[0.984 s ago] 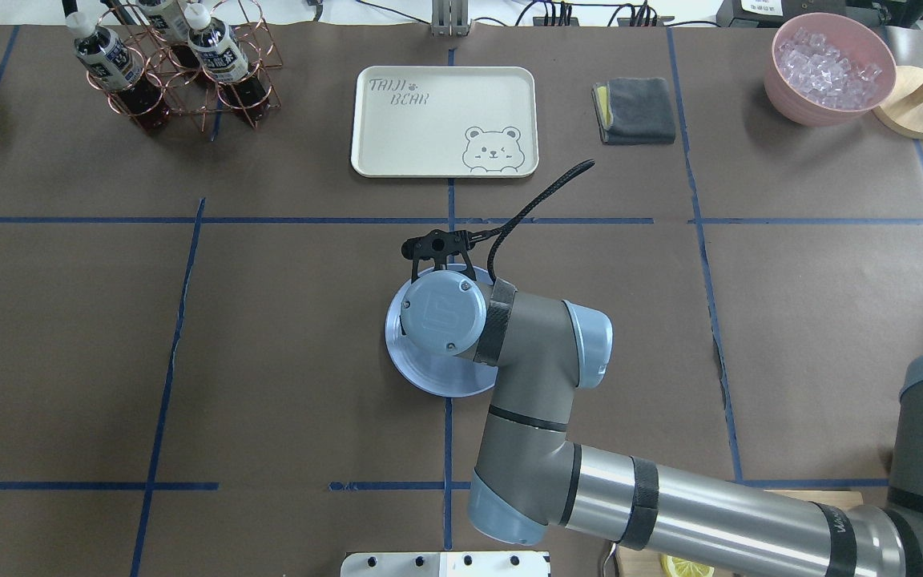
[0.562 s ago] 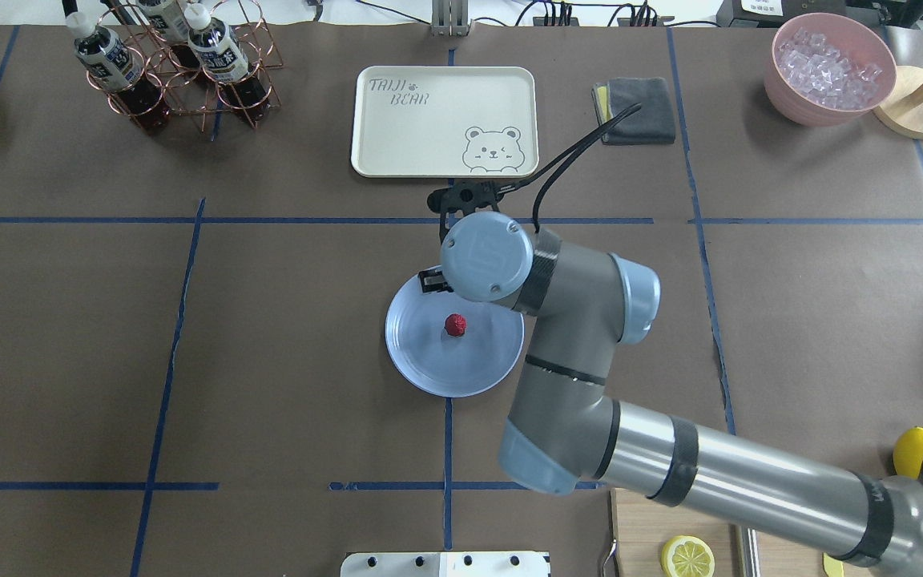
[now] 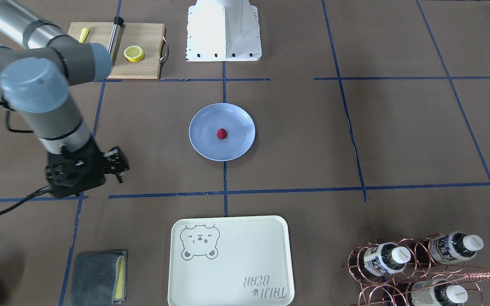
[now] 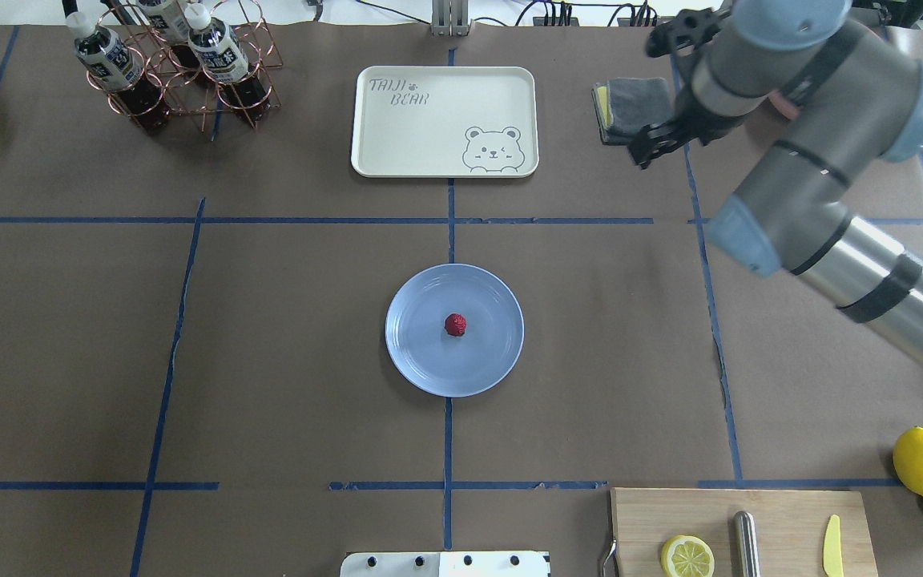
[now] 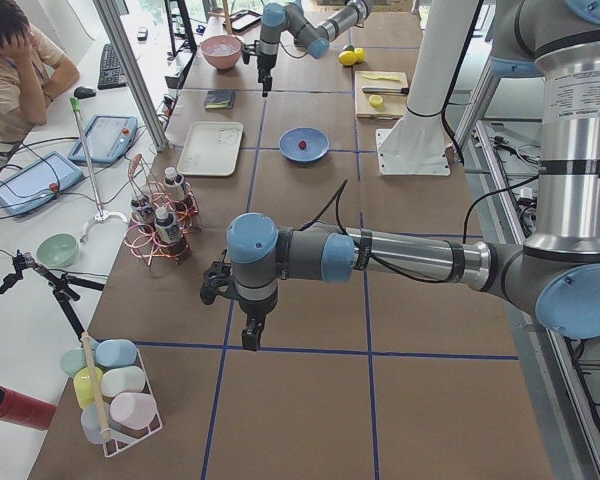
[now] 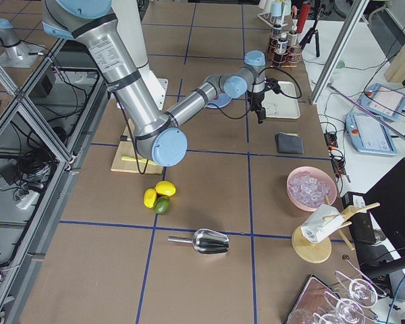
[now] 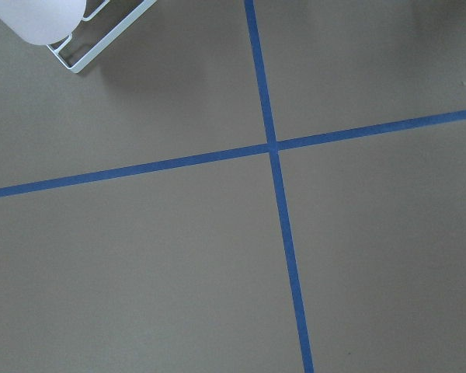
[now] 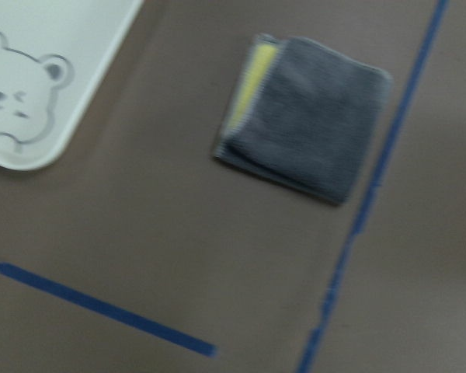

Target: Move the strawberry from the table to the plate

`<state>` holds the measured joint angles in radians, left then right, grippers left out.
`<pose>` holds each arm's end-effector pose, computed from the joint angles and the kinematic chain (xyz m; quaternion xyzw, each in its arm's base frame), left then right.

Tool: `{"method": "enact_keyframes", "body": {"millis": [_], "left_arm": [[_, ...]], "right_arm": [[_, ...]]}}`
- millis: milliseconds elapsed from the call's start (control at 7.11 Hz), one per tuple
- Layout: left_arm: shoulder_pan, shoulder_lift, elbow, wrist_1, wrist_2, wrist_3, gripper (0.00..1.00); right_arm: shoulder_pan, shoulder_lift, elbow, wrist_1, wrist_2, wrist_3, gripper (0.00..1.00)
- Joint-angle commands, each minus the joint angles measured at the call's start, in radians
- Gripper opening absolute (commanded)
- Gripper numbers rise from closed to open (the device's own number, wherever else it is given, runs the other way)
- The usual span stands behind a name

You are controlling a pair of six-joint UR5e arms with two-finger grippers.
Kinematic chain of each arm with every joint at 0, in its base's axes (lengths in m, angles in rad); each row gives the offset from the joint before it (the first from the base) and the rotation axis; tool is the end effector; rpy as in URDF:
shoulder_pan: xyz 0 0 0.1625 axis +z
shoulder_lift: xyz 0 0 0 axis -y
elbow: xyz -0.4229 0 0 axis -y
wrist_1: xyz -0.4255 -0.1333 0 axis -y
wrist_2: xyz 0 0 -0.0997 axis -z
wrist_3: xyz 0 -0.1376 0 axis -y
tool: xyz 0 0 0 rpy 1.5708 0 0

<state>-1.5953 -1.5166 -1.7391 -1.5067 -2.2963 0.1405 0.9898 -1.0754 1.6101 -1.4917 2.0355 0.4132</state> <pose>-0.0544 -0.5034 0.6342 0.0525 0.3516 0.0630 0.9325 -0.3350 -0.6408 0.3609 0.1537 -0.3331 -0.1471 0.9186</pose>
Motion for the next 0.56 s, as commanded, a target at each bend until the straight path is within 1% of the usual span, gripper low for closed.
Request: {"method": "enact_keyframes", "body": {"millis": [0, 141, 281, 422], "left_arm": [[0.0, 0.003, 0.0, -0.003, -0.006, 0.001, 1.0], [0.0, 0.006, 0.0, -0.004, -0.046, 0.001, 1.0], [0.0, 0.006, 0.0, -0.004, -0.055, 0.001, 1.0], [0.0, 0.006, -0.002, -0.007, -0.058, 0.001, 1.0]], "right_arm": [[0.224, -0.209, -0.004, 0.005, 0.066, -0.384, 1.0], [0.312, -0.286, 0.004, 0.01, 0.08, -0.468, 1.0], [0.351, -0.408, 0.025, 0.03, 0.103, -0.553, 1.0], [0.404, -0.505, 0.021, 0.107, 0.098, -0.627, 1.0]]}}
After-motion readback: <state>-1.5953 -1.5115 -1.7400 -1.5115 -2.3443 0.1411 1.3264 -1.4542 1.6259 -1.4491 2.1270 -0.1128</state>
